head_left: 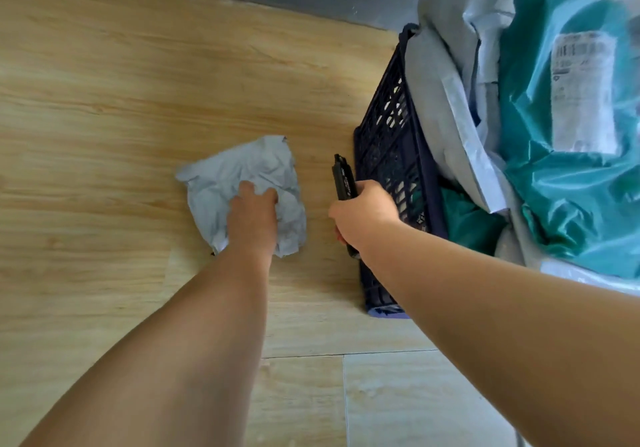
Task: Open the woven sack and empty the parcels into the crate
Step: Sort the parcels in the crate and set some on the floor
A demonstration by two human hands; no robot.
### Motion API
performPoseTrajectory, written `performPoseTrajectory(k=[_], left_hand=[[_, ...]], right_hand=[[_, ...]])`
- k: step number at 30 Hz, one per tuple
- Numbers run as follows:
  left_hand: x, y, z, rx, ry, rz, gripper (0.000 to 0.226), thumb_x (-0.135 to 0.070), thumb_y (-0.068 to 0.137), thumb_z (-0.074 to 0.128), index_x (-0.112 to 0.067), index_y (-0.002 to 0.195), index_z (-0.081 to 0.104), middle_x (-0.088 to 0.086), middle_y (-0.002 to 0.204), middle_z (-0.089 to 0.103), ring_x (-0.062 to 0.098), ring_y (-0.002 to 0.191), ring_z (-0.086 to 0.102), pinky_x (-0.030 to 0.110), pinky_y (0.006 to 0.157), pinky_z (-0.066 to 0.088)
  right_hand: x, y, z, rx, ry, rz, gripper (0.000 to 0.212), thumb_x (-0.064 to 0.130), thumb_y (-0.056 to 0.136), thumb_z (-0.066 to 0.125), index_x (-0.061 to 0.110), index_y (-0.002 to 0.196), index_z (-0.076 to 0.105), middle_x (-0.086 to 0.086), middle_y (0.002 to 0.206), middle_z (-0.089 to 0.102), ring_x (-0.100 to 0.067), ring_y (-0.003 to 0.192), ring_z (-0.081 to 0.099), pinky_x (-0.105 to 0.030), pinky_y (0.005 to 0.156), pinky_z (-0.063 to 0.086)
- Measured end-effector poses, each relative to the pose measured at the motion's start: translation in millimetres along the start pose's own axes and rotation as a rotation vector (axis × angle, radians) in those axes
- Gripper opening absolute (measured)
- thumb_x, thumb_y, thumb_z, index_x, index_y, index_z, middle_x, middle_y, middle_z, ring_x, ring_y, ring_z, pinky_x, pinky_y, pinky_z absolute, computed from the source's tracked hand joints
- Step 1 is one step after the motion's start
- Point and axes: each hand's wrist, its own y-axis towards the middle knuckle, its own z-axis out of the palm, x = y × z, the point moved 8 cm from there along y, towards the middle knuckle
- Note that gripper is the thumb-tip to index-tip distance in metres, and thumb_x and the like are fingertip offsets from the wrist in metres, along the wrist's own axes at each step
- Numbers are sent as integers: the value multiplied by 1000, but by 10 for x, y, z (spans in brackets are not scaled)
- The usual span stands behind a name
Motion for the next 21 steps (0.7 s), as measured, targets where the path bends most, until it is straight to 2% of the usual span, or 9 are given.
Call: performPoseTrajectory(k=[3,5,7,9,11,14,17,21], left_hand=[[-61,-16,-426,-225,-187,-4,25,-2,79,59,-10,101,67,16,118,50,33,102,55,34,78,42],[-289,-24,-931,-430,-412,17,30,-3,73,58,-11,100,67,15,119,50,30,108,54,33,86,44],[-632,-25,-1498,-577,-593,61,34,-9,71,55,-15,102,67,13,125,48,26,114,52,29,93,43],[-1104,-48,-1983,-616,-663,171,36,-13,72,52,-20,105,66,8,128,48,21,119,50,25,95,41],[-1600,-144,-2344,-649,-653,314,36,-12,74,52,-20,106,66,6,127,51,21,119,51,24,90,40],[-2204,-343,-2619,-670,-574,468,36,-11,74,54,-17,107,67,6,122,56,25,115,53,27,88,41],[-2625,-513,-2754,-679,-527,538,37,-16,74,53,-19,107,67,4,121,58,25,113,53,32,90,44],[-3297,-878,-2749,-681,-436,693,34,-26,72,55,-19,103,67,6,119,57,27,108,54,33,90,42]], right_hand=[[174,-232,-206,2,38,-157,40,13,89,56,20,127,45,4,88,55,-18,78,60,-27,54,47],[342,-403,-446,-63,57,-291,37,18,89,57,24,124,45,11,83,51,-15,76,58,-32,61,52],[532,-565,-767,-188,71,-422,23,20,89,55,26,109,45,9,81,54,-18,78,59,-38,68,54],[663,-679,-1126,-329,108,-486,11,21,91,52,22,97,44,7,77,56,-21,76,58,-37,66,50],[703,-735,-1460,-434,195,-471,7,26,92,50,21,96,47,5,80,59,-24,80,58,-39,69,49],[663,-791,-1927,-545,346,-456,9,30,94,48,23,98,51,1,91,63,-24,86,60,-41,75,50],[495,-838,-2457,-676,472,-446,19,29,95,48,22,110,57,0,104,59,-20,87,57,-33,71,42],[99,-792,-3145,-797,614,-362,26,26,94,50,20,116,60,-4,112,62,-22,97,60,-31,79,45]])
